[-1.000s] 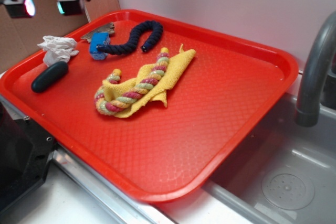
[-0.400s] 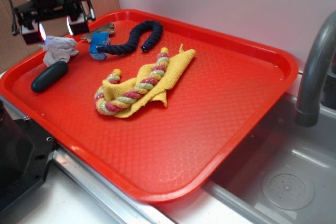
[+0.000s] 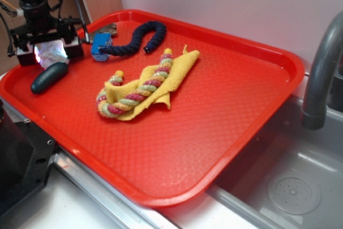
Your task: Grab the white paper.
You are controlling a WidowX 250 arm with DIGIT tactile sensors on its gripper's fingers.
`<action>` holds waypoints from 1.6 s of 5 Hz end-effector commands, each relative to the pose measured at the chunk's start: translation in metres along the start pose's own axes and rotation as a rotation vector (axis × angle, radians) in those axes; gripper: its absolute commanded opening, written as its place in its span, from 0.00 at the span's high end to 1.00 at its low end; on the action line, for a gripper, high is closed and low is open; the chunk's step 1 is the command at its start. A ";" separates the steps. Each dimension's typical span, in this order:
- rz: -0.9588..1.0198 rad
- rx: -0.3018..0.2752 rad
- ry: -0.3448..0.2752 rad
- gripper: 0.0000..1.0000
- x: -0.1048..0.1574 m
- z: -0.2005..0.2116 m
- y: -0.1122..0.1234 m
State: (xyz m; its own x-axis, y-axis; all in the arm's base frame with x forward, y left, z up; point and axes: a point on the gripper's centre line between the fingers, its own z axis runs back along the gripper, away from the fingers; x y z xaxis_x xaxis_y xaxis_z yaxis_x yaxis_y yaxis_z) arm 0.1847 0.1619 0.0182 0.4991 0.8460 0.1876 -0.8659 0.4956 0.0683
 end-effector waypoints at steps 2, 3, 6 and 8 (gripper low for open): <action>-0.215 -0.007 -0.042 1.00 -0.011 0.050 -0.008; -0.366 -0.067 -0.113 1.00 -0.046 0.106 -0.004; -0.943 -0.235 -0.024 1.00 -0.131 0.218 -0.046; -1.006 -0.231 0.038 1.00 -0.120 0.216 -0.059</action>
State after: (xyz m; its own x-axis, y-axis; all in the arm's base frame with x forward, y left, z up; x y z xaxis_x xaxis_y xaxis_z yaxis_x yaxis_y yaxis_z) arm 0.1727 -0.0310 0.1843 0.9979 0.0268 0.0595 -0.0268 0.9996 -0.0005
